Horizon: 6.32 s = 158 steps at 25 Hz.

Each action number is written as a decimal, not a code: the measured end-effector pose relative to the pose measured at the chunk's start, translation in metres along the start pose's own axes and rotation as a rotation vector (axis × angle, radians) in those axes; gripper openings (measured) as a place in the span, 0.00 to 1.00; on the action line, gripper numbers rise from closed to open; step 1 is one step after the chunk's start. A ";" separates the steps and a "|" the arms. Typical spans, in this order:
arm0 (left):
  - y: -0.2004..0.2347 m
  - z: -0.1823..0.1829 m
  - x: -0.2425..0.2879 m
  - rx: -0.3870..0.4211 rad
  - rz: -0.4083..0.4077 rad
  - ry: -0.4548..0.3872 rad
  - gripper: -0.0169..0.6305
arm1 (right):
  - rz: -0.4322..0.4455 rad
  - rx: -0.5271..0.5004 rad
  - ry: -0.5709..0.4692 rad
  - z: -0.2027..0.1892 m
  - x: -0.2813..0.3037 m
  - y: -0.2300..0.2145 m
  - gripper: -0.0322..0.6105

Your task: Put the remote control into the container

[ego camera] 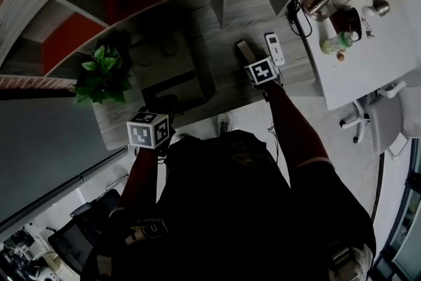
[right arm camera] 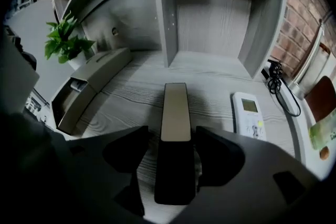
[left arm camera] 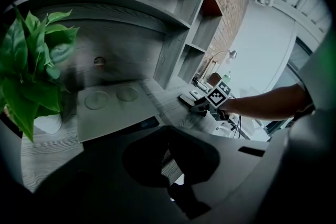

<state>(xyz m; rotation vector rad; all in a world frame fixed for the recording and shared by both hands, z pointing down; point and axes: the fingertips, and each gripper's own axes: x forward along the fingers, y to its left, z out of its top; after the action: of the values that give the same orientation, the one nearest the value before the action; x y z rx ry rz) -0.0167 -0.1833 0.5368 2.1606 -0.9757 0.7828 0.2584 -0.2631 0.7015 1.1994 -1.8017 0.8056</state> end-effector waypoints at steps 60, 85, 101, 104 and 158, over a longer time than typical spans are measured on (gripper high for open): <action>0.121 -0.115 -0.140 -0.233 0.150 -0.102 0.04 | 0.219 -1.225 0.032 0.042 0.021 0.314 0.35; 0.065 -0.051 -0.048 -0.123 0.027 -0.060 0.04 | -0.098 -0.074 -0.181 0.006 -0.047 0.040 0.35; 0.035 -0.013 -0.001 -0.122 0.043 -0.031 0.04 | -0.285 0.081 -0.079 0.001 -0.035 -0.124 0.40; 0.038 -0.012 0.000 -0.135 0.055 -0.030 0.04 | -0.275 0.102 -0.048 -0.005 -0.028 -0.124 0.40; 0.092 -0.087 -0.085 -0.207 0.125 -0.057 0.04 | 0.445 -0.817 -0.064 0.030 -0.048 0.275 0.40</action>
<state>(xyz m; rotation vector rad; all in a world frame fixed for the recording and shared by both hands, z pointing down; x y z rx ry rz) -0.1588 -0.1319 0.5573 1.9682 -1.1761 0.6500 0.0037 -0.1735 0.6251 0.3005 -2.1624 0.1877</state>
